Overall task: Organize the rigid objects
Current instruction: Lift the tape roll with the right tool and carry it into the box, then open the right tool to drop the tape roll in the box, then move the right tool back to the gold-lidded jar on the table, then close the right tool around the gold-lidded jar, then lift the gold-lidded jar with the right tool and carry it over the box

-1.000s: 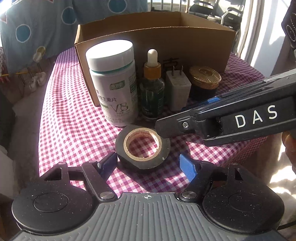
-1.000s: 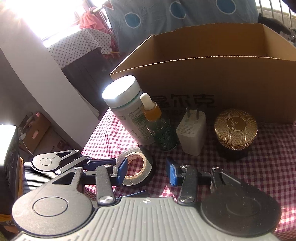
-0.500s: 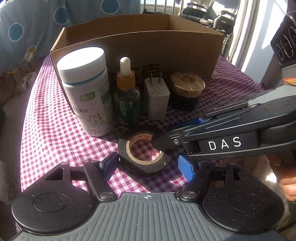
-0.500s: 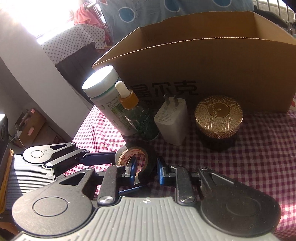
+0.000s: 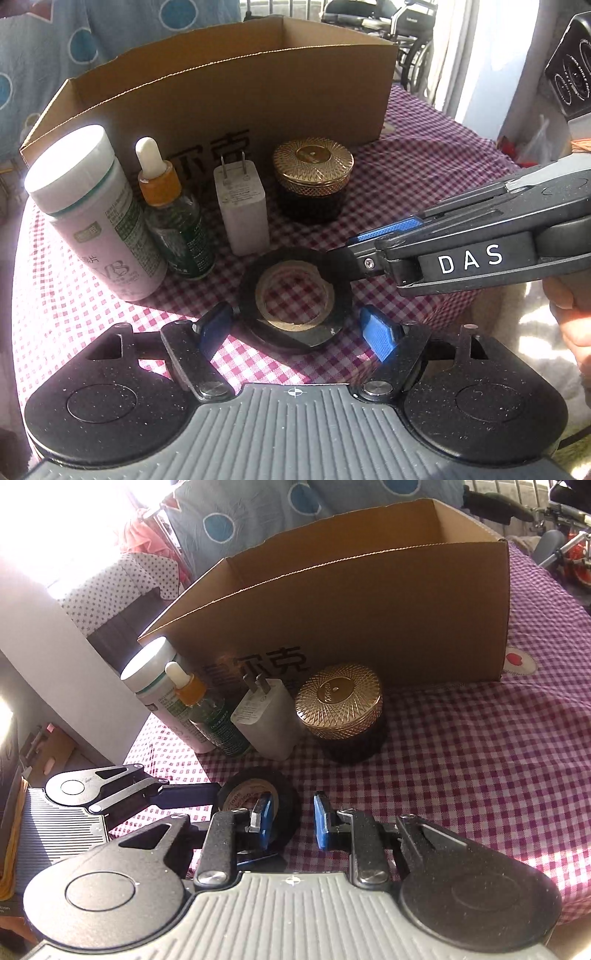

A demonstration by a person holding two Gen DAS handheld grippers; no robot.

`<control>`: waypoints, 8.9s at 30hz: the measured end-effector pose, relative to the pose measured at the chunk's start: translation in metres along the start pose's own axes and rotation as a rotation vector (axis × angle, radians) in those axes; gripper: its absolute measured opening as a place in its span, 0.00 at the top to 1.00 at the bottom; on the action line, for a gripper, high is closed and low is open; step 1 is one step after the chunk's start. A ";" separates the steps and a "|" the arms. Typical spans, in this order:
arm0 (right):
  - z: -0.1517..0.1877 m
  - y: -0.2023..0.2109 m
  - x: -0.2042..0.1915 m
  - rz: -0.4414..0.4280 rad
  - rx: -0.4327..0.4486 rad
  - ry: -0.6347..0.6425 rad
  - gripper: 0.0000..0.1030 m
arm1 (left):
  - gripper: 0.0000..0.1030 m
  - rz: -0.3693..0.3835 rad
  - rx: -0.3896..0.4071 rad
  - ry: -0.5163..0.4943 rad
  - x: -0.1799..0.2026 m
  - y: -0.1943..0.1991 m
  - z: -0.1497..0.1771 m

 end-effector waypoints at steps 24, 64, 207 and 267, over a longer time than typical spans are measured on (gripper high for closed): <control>-0.002 0.013 -0.016 0.038 0.081 0.082 0.82 | 0.36 -0.025 0.070 0.006 0.007 0.018 -0.008; -0.245 -0.035 -0.077 -0.067 0.023 0.203 0.81 | 0.36 -0.056 0.045 0.190 -0.124 0.047 -0.180; -0.060 -0.014 0.091 -0.169 -0.025 -0.336 0.60 | 0.24 -0.087 0.067 -0.016 0.052 -0.026 -0.048; -0.011 0.012 0.127 -0.175 -0.062 -0.389 0.57 | 0.45 -0.001 0.022 -0.061 0.064 -0.058 -0.058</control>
Point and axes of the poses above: each gripper's, at about its wrist camera, not at the fingertips, and y roughly against the way its jaws point, x to its right, z to its underside, the point moved 5 cm from there along -y, roughly the way its jaws point, and after that the axes turned 14 degrees about z, right-handed, at the moved point
